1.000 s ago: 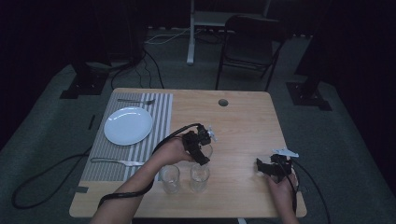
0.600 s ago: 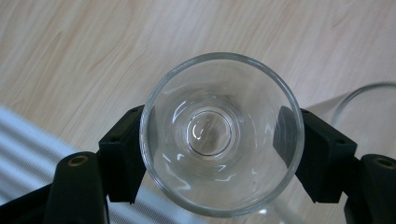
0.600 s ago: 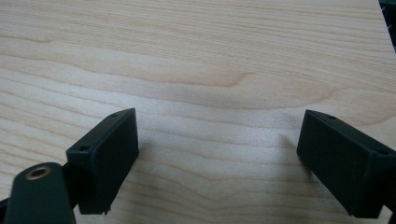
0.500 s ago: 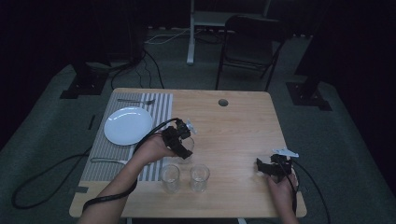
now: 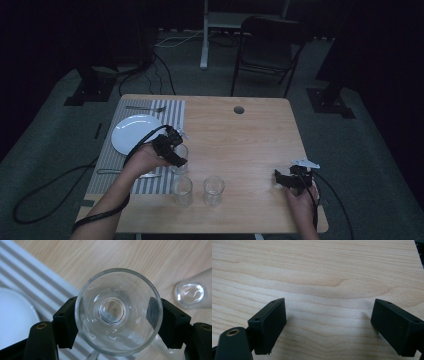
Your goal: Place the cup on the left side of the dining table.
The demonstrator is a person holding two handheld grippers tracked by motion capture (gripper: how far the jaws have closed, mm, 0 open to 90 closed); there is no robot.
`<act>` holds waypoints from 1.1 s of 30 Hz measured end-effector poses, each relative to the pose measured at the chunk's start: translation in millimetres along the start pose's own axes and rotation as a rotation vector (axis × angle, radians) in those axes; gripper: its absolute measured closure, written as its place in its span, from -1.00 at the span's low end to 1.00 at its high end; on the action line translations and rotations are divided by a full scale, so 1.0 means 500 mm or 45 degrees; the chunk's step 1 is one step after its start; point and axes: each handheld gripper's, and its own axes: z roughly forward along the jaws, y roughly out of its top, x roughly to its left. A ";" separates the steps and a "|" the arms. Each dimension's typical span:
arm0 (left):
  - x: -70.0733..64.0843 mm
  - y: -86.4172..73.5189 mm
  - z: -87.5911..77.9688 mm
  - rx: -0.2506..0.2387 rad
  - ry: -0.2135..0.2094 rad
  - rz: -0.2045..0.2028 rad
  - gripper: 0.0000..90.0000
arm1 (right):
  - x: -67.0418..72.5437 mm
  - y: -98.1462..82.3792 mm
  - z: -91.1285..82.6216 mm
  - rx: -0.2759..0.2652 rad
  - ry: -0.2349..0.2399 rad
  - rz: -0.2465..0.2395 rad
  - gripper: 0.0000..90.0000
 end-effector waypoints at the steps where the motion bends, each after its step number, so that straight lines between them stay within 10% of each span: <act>1: 0.006 -0.005 -0.001 0.007 0.003 -0.009 -0.36 | 0.000 0.000 0.000 0.000 0.000 0.000 -0.72; 12: 0.068 -0.072 -0.012 0.019 0.074 -0.159 -0.36 | 0.000 0.000 0.000 0.000 0.000 0.000 -0.72; 33: 0.133 -0.126 -0.004 0.054 0.093 -0.273 -0.36 | 0.000 0.000 0.000 0.001 0.000 0.001 -0.72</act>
